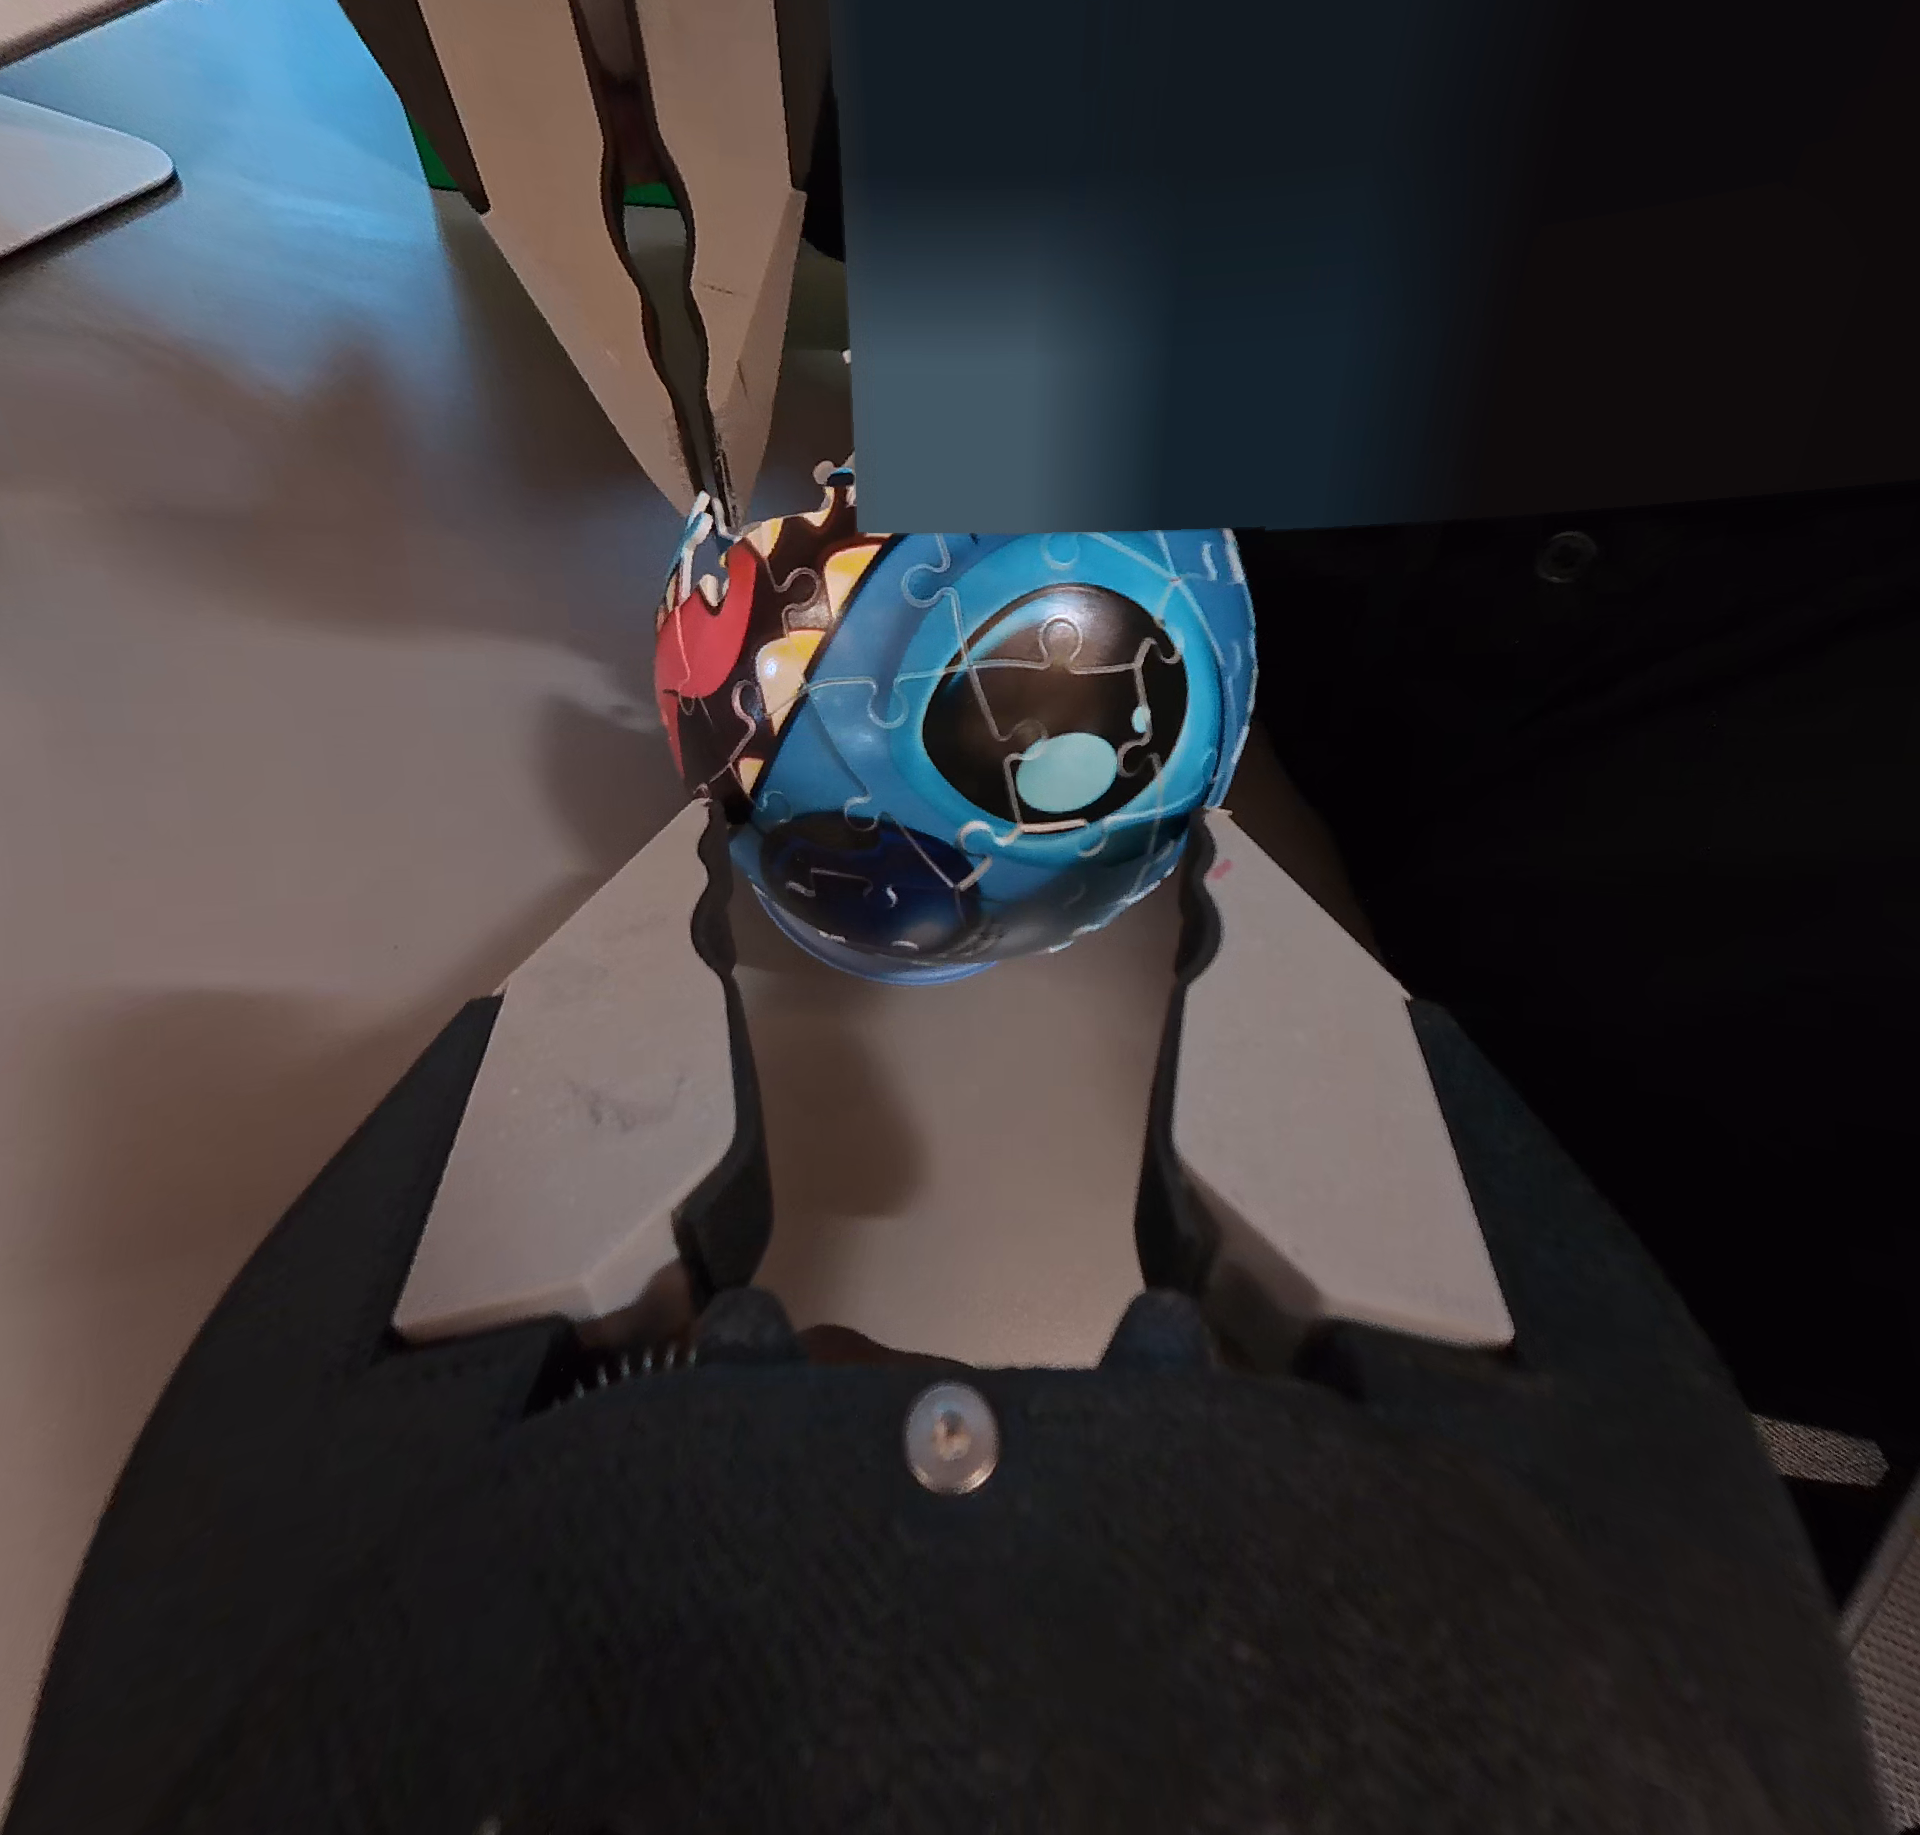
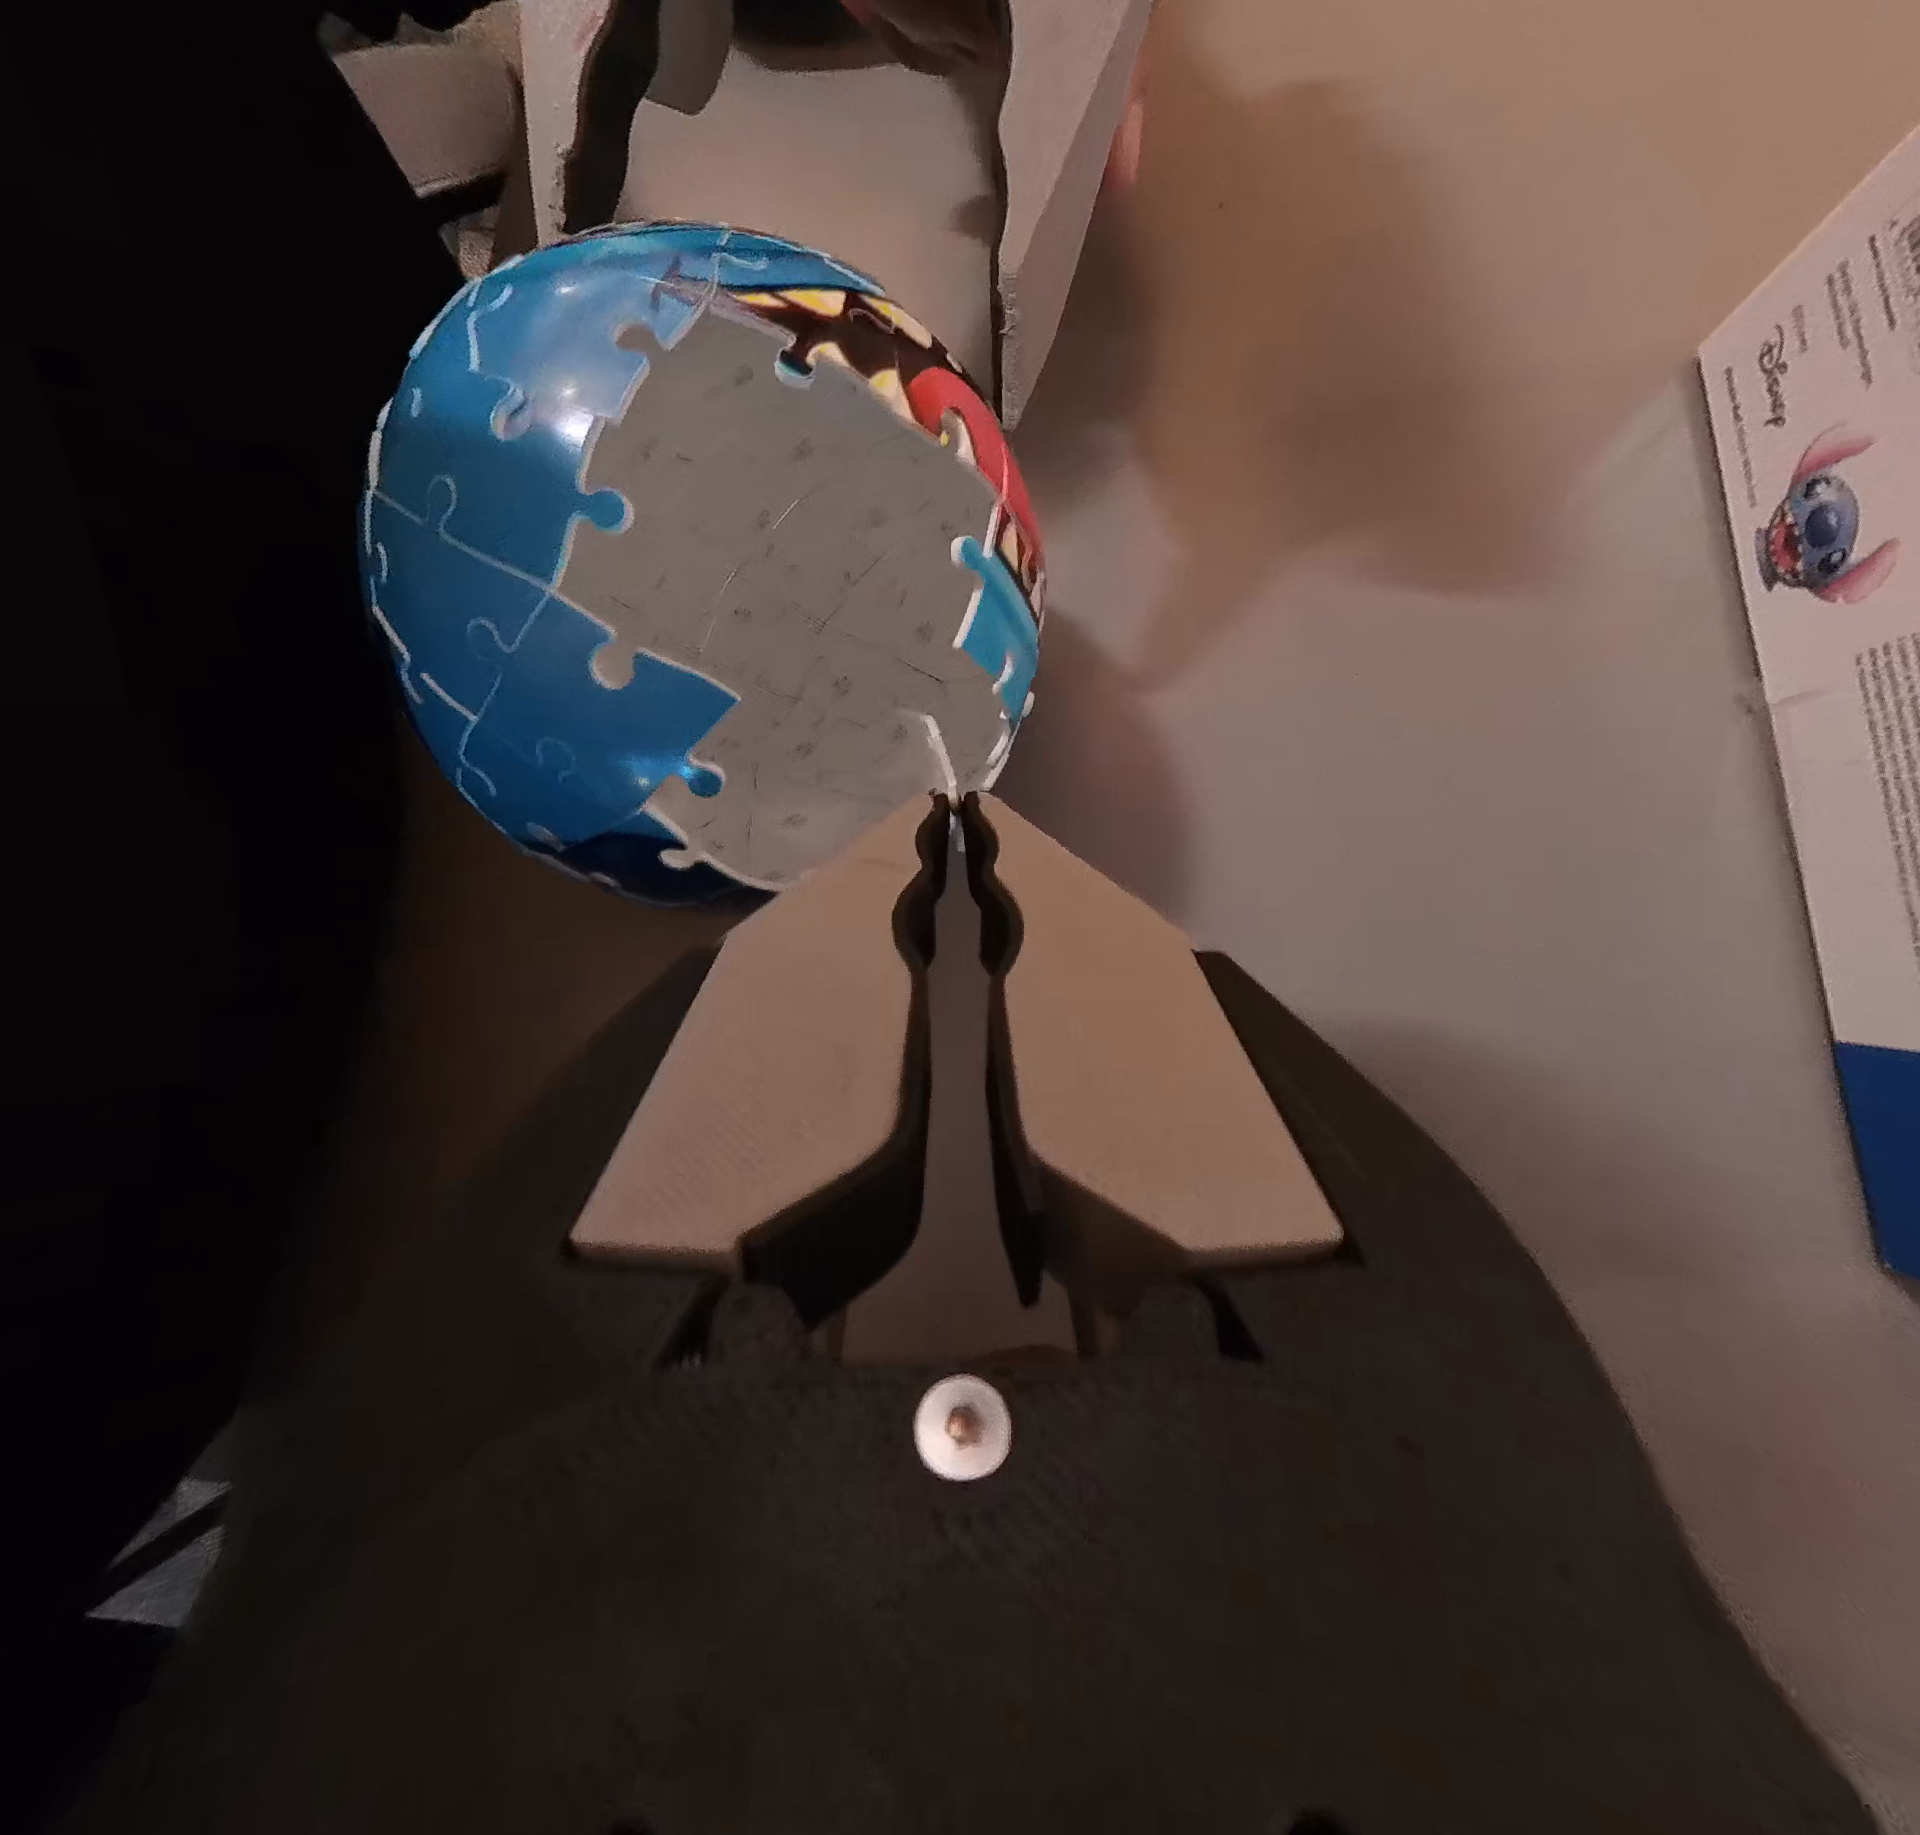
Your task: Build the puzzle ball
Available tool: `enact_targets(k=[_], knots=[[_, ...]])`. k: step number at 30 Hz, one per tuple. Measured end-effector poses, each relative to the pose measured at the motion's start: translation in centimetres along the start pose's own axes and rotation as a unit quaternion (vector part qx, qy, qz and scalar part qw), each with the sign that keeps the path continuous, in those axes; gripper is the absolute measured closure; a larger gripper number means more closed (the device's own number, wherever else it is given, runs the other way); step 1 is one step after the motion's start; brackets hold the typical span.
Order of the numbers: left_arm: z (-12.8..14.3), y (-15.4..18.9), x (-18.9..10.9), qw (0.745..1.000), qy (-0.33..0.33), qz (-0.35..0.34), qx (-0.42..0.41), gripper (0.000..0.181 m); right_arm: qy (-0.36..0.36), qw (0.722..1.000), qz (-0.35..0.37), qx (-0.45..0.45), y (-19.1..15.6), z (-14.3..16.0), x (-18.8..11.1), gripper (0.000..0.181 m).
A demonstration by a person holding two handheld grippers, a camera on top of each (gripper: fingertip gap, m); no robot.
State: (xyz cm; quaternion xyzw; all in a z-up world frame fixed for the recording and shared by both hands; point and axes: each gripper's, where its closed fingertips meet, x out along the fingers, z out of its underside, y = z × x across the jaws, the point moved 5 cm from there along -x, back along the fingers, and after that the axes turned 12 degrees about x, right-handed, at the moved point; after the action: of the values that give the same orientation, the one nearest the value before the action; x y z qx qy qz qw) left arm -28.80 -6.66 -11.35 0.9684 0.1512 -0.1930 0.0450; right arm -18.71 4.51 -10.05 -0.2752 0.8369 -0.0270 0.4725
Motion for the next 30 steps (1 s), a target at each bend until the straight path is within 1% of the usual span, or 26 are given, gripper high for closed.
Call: enact_targets(k=[9,16,22,27,30], knots=[[-0.1,0.2,0.1,1.0,-0.002,0.002,0.004,0.094,-0.018,0.998,0.039,0.055,-0.4,-0.2,-0.1,0.181],[-0.2,0.3,0.1,1.0,-0.004,0.0,0.007,0.092,-0.015,0.995,0.027,0.09,-0.3,-0.2,-0.3,0.181],[-0.2,0.3,0.2,1.0,-0.005,0.0,0.007,0.092,-0.012,0.996,0.027,0.086,-0.2,-0.2,-0.3,0.181],[-0.4,0.6,0.3,1.0,-0.012,-0.006,0.014,0.088,-0.009,0.996,0.031,0.085,-0.2,-0.3,-0.2,0.181],[-0.5,1.2,0.4,1.0,-0.015,-0.003,0.019,0.089,-0.016,0.996,0.044,0.076,-0.2,-0.3,-0.1,0.181]])
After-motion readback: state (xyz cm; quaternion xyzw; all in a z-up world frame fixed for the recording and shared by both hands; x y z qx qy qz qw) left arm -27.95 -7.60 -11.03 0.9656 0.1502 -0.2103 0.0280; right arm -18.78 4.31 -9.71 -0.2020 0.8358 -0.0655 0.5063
